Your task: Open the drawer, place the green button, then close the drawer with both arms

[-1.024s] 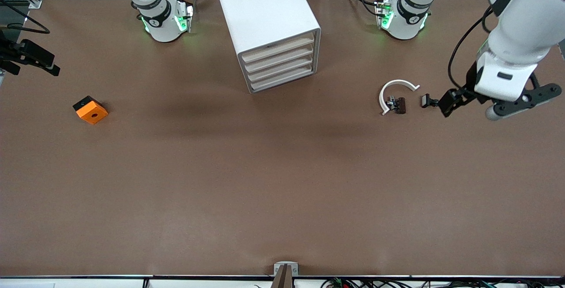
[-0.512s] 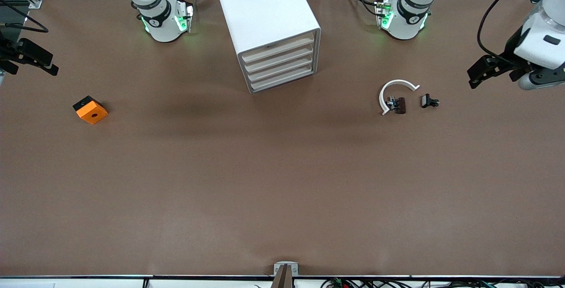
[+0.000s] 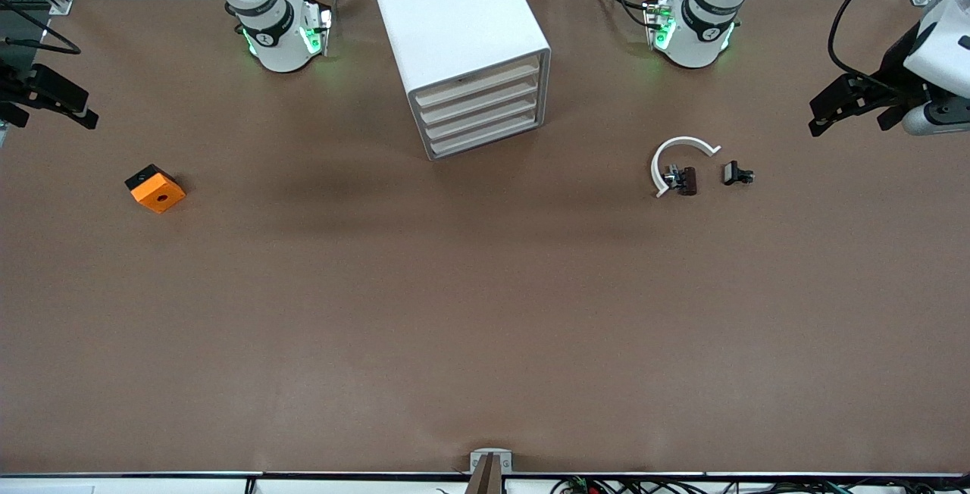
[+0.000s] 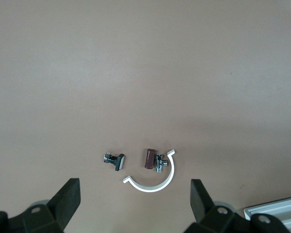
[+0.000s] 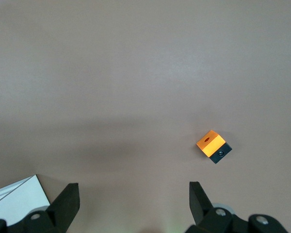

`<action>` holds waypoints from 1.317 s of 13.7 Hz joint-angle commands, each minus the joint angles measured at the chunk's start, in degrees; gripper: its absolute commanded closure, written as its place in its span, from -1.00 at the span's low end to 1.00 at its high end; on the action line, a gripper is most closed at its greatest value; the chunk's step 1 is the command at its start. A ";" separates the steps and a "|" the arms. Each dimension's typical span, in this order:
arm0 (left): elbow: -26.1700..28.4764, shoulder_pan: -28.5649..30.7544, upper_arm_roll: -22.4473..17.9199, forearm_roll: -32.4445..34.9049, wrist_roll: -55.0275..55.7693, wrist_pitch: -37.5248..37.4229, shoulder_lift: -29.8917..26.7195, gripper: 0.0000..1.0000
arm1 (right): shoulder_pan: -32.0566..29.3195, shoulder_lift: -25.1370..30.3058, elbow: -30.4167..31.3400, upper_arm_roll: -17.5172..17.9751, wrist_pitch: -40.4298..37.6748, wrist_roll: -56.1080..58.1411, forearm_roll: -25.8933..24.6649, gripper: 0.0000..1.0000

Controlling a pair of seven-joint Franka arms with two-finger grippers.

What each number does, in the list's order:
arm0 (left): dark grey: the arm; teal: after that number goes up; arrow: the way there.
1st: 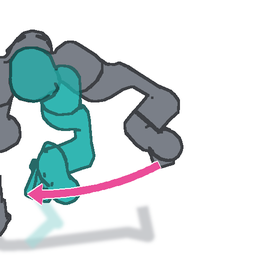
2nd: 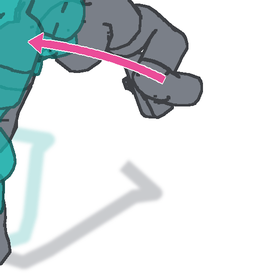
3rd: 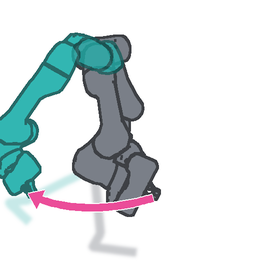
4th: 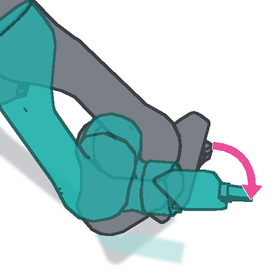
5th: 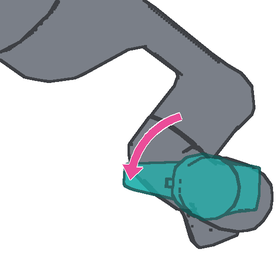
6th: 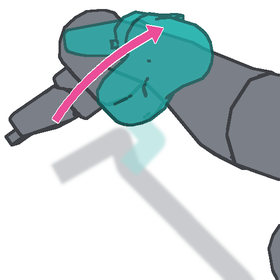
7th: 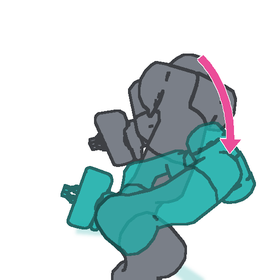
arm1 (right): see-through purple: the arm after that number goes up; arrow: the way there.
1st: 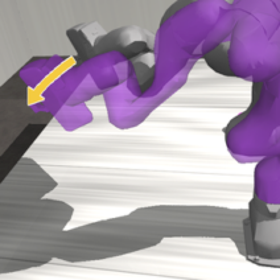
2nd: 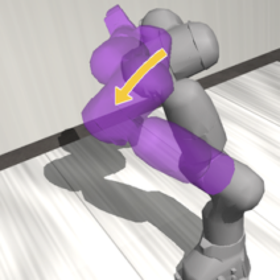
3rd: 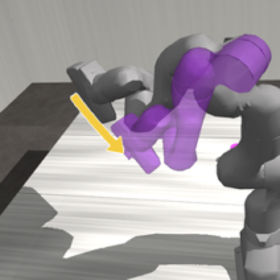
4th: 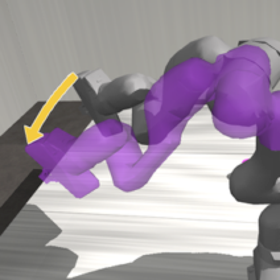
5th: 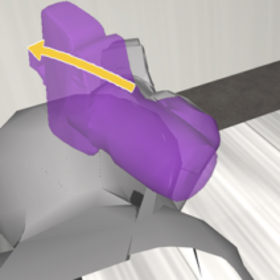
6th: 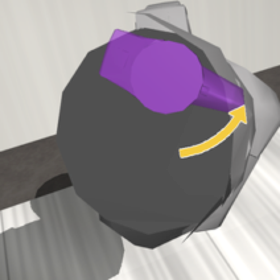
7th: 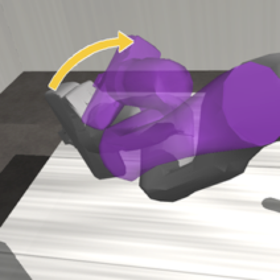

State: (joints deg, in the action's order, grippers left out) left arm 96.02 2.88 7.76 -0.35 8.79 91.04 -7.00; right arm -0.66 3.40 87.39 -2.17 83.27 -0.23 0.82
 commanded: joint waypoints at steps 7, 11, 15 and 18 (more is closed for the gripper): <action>2.85 0.29 0.33 1.93 -5.45 -2.19 -2.23 -1.00 | -1.00 -0.68 -0.29 0.67 -1.10 0.31 -0.73 -1.00; 0.75 0.20 0.07 1.41 -5.72 -2.27 -1.27 -1.00 | -1.45 -0.68 -0.38 0.67 -1.36 0.58 -0.73 -1.00; -2.68 0.20 -0.02 1.41 -4.84 -3.41 0.22 -1.00 | -1.45 -0.68 -0.55 0.76 -1.27 0.58 -0.73 -1.00; -4.18 -0.07 0.07 1.23 -4.75 -3.94 1.54 -1.00 | -1.45 -0.68 -0.64 0.76 -1.27 0.58 -0.73 -1.00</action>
State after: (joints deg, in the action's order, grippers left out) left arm 94.48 2.90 7.72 0.58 4.06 88.66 -7.20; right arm -1.07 2.69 87.50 -2.22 82.41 -0.22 0.81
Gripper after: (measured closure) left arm 0.000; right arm 0.000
